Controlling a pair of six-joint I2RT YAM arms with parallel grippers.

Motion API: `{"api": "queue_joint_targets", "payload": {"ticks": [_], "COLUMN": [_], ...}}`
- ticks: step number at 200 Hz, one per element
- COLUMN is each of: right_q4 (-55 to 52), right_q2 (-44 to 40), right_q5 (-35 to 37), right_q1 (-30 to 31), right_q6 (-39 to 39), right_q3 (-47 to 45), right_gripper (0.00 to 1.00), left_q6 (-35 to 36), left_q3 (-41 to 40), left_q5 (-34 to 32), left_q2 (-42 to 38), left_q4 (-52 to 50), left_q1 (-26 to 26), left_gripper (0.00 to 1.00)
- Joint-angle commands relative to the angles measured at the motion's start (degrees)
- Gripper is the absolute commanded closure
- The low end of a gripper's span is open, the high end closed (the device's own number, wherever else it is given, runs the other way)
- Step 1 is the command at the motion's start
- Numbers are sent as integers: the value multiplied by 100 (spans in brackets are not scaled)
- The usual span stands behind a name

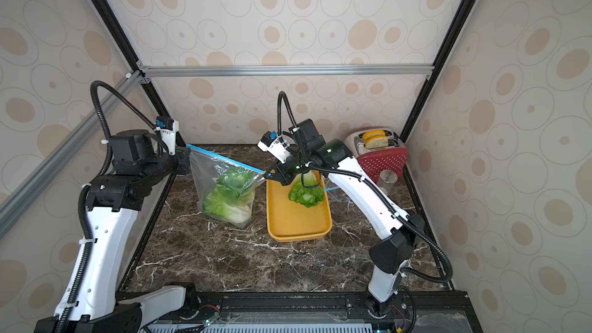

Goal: Put the chinese cabbages into a zipper bag and zip it
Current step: Zip the zipper on the zipper food storage bag, then place the zipper food storage bag at the center of the board.

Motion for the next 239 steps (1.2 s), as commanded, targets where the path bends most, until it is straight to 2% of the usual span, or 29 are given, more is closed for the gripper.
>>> {"api": "queue_joint_targets", "payload": {"ticks": [1,16,36,81,100,127,143,164,189,212,239], "right_q4": [-158,-24,-121,545,717,879,927,970,1043,1294,1480], "right_q2": [271,422,604,599,477,221,107,-14,-163,-439,-632], "right_q5": [-372,-504,-516,-799,-653,-94,93,308,582,842,1127], "right_q1": [-37,8,144,214,210,192,139,65,-112,-261,-407], "right_q6": [284,472,439,988,1092,1135,1140,1138,1281,1426,1498], "right_q3": [361,607,912,736,490,58,-134,-335,-602,-1053,-1431], "right_gripper": [86,82,60,42,40,38,38,38,38,38,38], "left_q6": [-116,-168,-60,66,-10,-140,-366,-1060,-1152,-1719,-1915], "left_q3": [284,315,400,943,916,503,308,-735,-1247,-1810,-1440], "left_q5": [-521,-582,-840,-1020,-987,-999,-720,-111,-398,-36,207], "left_q2": [54,59,32,322,473,806,1095,1049,1392,1566,2359], "left_q4": [411,434,390,-57,-39,513,656,1873,2126,3113,3263], "left_q1": [200,196,209,286,283,301,297,159,-370,-401,-452], "left_gripper": [100,100,100,100,100,100,100,100,100,100,100]}}
